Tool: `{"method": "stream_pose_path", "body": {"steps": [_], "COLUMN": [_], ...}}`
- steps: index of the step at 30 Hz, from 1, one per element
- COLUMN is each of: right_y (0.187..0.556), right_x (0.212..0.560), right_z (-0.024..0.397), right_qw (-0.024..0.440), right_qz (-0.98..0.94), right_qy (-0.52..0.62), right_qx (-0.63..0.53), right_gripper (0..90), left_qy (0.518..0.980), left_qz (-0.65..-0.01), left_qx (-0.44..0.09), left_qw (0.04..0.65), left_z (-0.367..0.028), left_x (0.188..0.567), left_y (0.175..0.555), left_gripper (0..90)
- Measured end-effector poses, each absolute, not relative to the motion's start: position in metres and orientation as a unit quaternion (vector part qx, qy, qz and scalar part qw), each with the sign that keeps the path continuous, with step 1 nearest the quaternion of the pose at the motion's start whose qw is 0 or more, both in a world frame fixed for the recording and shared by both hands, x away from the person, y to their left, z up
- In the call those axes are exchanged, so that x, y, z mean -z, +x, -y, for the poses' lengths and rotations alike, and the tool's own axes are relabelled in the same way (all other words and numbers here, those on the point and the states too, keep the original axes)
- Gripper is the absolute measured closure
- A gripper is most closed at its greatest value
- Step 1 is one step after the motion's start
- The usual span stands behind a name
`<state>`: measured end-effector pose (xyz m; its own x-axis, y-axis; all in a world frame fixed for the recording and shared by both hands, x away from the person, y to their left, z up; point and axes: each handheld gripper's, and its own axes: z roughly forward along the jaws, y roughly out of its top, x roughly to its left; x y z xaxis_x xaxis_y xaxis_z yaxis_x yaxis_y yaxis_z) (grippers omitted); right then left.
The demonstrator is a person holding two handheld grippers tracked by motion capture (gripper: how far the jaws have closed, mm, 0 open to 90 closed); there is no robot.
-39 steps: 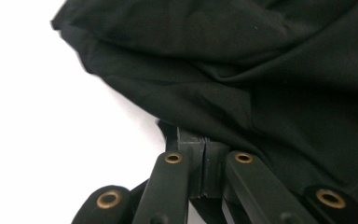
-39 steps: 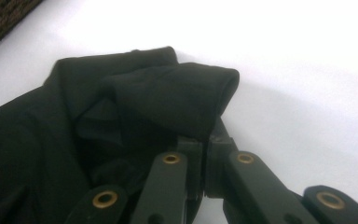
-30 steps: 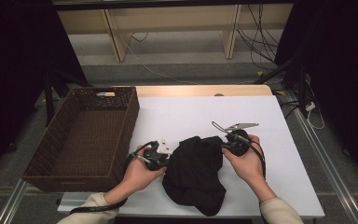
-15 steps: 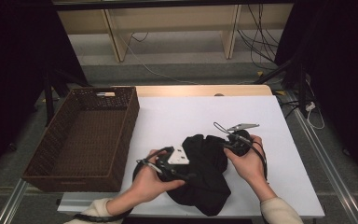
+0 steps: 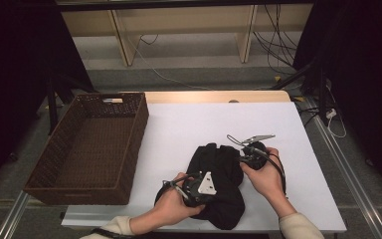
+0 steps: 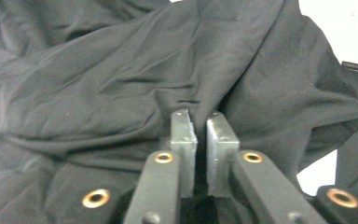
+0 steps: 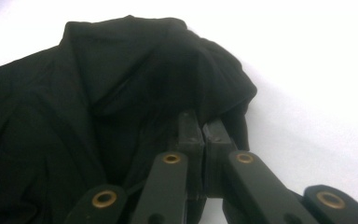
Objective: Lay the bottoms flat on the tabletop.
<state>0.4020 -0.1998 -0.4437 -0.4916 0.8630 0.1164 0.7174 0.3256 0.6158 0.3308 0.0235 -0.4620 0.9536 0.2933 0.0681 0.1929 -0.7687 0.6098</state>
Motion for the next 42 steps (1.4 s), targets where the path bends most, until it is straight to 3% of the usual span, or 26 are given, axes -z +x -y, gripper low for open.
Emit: {"method": "stream_pose_path", "body": {"steps": [11,21,29,35,38,42], "right_y": [0.398,0.387,0.377,0.376,0.378,0.381], "right_x": [0.434,0.427,0.423,0.439,0.448,0.459], "right_z": [0.2,0.191,0.193,0.182,0.177,0.17], "right_qw": [0.116,0.133,0.123,0.08,0.064,0.062], "right_qz": [-0.804,-0.843,-0.87,-0.893,-0.887,-0.885], "right_qy": [0.477,0.403,0.35,0.315,0.321,0.329], "right_qx": [-0.335,-0.331,-0.326,-0.313,-0.326,-0.324], "right_gripper": [88.5,51.2,49.9,46.4,45.1,45.3], "left_qy": [0.902,0.88,0.882,0.88,0.876,0.867], "left_qz": [-0.198,-0.261,-0.296,-0.316,-0.314,-0.297], "left_qx": [-0.118,-0.155,-0.169,-0.17,-0.186,-0.2], "left_qw": [0.366,0.364,0.324,0.31,0.314,0.346], "left_z": [-0.057,-0.077,-0.08,-0.088,-0.09,-0.086], "left_x": [0.43,0.431,0.445,0.451,0.447,0.428], "left_y": [0.348,0.375,0.388,0.396,0.395,0.381], "left_gripper": [86.3,86.1,85.8,84.9,78.9,59.9]}}
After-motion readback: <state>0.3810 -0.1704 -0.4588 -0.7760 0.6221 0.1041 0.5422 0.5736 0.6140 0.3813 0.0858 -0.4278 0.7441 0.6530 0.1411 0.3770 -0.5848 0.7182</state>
